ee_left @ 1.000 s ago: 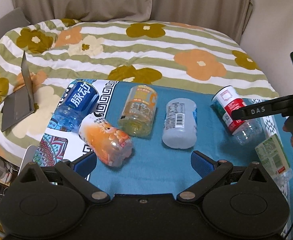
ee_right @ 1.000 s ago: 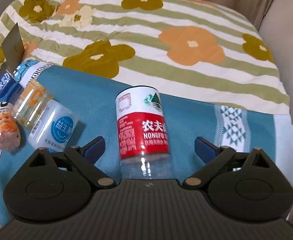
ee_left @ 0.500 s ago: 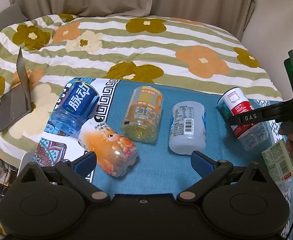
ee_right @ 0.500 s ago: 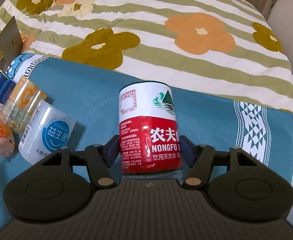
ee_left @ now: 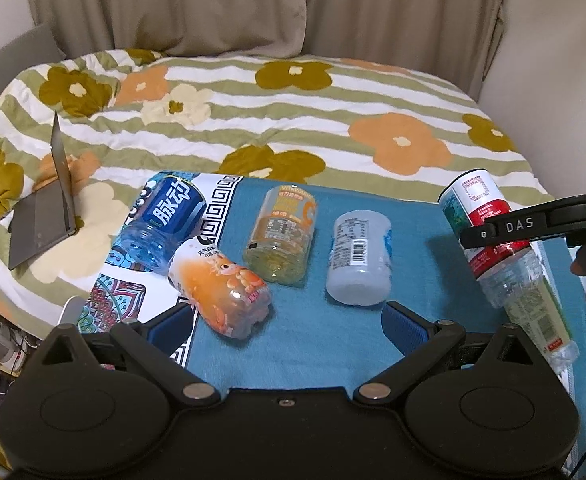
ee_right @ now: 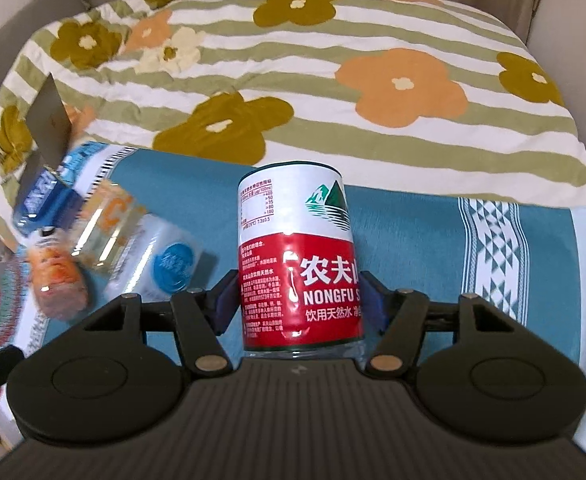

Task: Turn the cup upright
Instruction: 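Lift the red-and-white cup with the right tool and carry it toward the left tool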

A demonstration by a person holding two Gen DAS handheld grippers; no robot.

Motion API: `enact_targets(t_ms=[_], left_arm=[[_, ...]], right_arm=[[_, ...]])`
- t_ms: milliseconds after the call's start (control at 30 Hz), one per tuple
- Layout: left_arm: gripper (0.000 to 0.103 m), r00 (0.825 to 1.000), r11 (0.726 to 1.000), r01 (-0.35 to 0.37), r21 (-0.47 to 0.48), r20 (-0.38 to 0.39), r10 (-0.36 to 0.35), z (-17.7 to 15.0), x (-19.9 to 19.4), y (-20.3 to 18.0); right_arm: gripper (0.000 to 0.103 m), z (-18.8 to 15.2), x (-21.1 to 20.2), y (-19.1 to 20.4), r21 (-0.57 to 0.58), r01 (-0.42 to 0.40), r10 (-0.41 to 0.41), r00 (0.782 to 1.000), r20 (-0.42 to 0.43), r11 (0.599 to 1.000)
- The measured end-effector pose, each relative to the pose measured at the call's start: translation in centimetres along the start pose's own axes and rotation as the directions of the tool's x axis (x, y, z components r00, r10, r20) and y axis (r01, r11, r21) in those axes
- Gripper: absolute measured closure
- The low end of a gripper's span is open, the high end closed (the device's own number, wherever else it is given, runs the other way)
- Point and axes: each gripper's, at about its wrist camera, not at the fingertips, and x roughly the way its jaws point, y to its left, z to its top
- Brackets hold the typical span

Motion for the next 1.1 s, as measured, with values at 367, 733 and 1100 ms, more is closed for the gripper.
enact_targets(t_ms=[367,733,1100], left_arm=[[0.001,0.997,0.999,-0.047,0.0,0.057,0.047,-4.0,-3.8,-1.2],[0.001,0.999,0.999,-0.038,0.022,0.025,0.037,-6.9,-4.0,-0.4],[0.001,0.999,0.993,0.034,0.11,-0.037,-0.03,-8.3,-2.0,1.3]], right_arm=[[0.025,-6.1,-4.3,1.9,0.063,-0.059,0.058,0.998,0.02,0.996],[0.024,-11.8,-3.5,3.2,0.245,-0.062,0.058,0.998,0.023,0.967],[0.024,-14.7,-1.3,5.2,0.368,-0.025,0.006,0.999,0.051,0.93]])
